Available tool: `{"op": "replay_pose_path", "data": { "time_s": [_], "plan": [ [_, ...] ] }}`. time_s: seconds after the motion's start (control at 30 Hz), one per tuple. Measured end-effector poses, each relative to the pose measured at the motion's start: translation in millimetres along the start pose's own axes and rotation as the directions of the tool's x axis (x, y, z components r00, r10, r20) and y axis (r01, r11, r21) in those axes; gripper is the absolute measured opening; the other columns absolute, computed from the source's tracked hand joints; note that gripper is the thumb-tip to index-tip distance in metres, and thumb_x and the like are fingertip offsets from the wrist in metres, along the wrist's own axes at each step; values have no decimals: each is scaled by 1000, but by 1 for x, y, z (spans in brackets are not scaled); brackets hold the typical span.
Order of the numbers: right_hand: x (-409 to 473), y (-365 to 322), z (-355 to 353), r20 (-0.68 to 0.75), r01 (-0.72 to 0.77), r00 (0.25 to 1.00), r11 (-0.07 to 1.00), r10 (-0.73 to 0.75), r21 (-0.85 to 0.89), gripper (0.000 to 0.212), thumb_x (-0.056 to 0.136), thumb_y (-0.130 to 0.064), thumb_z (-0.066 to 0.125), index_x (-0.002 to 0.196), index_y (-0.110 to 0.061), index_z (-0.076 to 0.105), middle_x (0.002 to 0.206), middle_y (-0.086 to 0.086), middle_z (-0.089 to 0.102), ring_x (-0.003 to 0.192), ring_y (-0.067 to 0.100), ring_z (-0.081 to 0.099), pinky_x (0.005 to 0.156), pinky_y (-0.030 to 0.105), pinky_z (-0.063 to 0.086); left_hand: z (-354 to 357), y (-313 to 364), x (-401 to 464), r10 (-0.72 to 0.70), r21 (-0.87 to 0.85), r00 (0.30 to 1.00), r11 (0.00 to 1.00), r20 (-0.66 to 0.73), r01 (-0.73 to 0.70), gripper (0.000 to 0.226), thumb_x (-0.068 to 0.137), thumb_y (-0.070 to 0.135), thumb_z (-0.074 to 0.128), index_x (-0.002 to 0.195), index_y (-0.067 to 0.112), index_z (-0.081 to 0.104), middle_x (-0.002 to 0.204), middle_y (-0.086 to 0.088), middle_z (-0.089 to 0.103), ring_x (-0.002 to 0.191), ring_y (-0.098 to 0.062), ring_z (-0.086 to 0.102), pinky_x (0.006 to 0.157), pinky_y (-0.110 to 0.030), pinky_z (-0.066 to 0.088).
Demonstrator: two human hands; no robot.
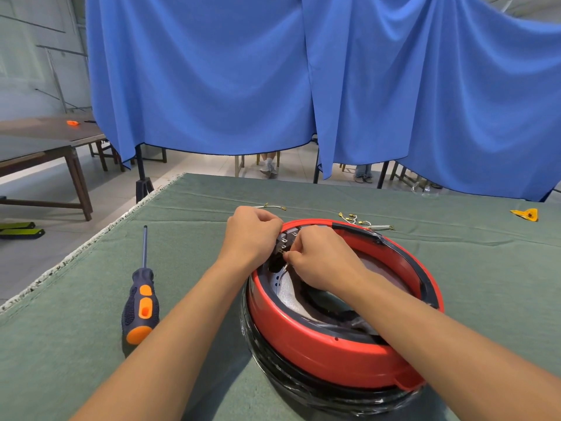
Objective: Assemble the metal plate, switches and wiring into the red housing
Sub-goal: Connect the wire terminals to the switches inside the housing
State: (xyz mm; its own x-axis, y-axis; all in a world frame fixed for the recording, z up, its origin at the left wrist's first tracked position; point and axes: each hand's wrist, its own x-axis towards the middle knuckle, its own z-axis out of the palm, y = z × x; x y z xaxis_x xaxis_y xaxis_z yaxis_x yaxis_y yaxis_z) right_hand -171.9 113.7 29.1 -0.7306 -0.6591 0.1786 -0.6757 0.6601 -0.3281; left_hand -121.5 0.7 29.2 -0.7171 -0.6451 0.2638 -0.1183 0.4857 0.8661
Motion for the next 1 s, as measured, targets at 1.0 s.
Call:
{"op": "replay_pose_path", "data": {
  "time_s": [1.0],
  "plan": [
    [1,-1,-6,56,-75,996,987,68,140,22,84,-30,64,72,-13,72,75,8,72,77,28,66,73,36,55,-5,11,-9,37,166,992,986,-124,-16,13,76,17,64,71,19,75,77,-7,73,84,-27,65,76,-38,54]
  ]
}}
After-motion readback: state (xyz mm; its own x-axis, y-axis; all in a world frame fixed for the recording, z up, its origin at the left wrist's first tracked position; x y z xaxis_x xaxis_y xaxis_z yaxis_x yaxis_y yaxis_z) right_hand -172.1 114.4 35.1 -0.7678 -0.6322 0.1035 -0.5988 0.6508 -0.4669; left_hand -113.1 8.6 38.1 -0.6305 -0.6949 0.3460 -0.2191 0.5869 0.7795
